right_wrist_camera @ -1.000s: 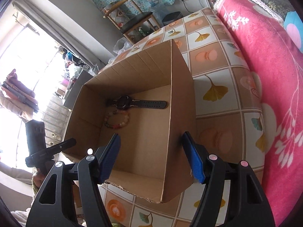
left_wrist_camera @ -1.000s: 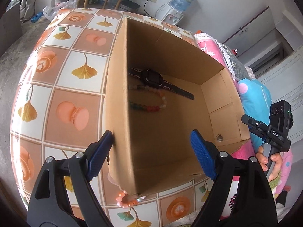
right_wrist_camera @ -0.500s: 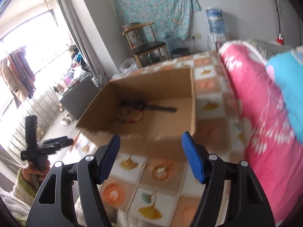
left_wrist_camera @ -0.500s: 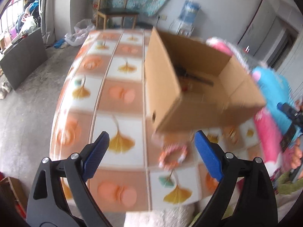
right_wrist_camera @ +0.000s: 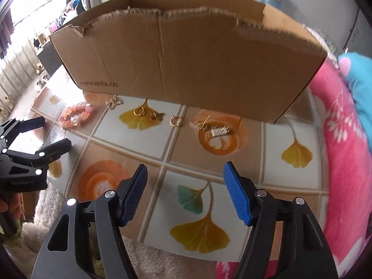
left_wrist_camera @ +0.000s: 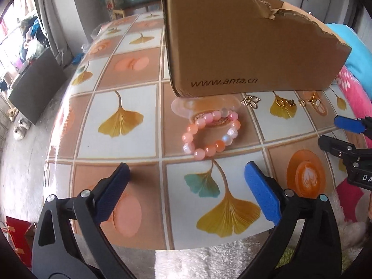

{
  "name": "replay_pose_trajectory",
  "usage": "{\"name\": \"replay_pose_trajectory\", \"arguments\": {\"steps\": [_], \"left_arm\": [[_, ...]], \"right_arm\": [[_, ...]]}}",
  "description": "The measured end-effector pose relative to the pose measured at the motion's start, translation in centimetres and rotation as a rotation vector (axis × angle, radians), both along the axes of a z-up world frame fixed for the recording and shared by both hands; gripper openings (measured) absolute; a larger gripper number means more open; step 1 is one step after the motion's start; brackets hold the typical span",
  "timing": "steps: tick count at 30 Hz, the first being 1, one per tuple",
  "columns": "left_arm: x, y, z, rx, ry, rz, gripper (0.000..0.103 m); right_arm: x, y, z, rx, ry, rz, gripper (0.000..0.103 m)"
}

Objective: Organize jewelry
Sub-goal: 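Withdraw the open right tool from the box back over the table, then move the left tool down to the pink beaded bracelet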

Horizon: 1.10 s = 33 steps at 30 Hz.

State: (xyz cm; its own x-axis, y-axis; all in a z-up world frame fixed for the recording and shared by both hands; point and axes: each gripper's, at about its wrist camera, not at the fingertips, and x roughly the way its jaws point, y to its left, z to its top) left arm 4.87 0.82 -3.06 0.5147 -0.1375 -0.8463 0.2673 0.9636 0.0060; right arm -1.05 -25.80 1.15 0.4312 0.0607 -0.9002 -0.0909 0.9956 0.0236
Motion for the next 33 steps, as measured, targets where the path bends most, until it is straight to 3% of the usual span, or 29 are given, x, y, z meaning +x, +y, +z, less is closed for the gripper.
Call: {"name": "replay_pose_trajectory", "arguments": {"steps": [6, 11, 22, 33], "left_arm": [[0.5, -0.2, -0.3, 0.002, 0.017, -0.006, 0.096], [1.1, -0.5, 0.0, 0.004, 0.033, -0.02, 0.096], [1.7, -0.8, 0.0, 0.004, 0.035, -0.017, 0.096], [0.9, -0.7, -0.1, -0.004, 0.002, -0.011, 0.096]], "right_arm": [[0.5, -0.5, -1.0, 0.02, 0.009, -0.012, 0.088], [0.9, -0.8, -1.2, 0.018, 0.021, -0.022, 0.096], [3.1, -0.5, -1.6, 0.017, 0.024, -0.019, 0.097], [1.1, -1.2, -1.3, 0.019, 0.024, -0.004, 0.097]]}}
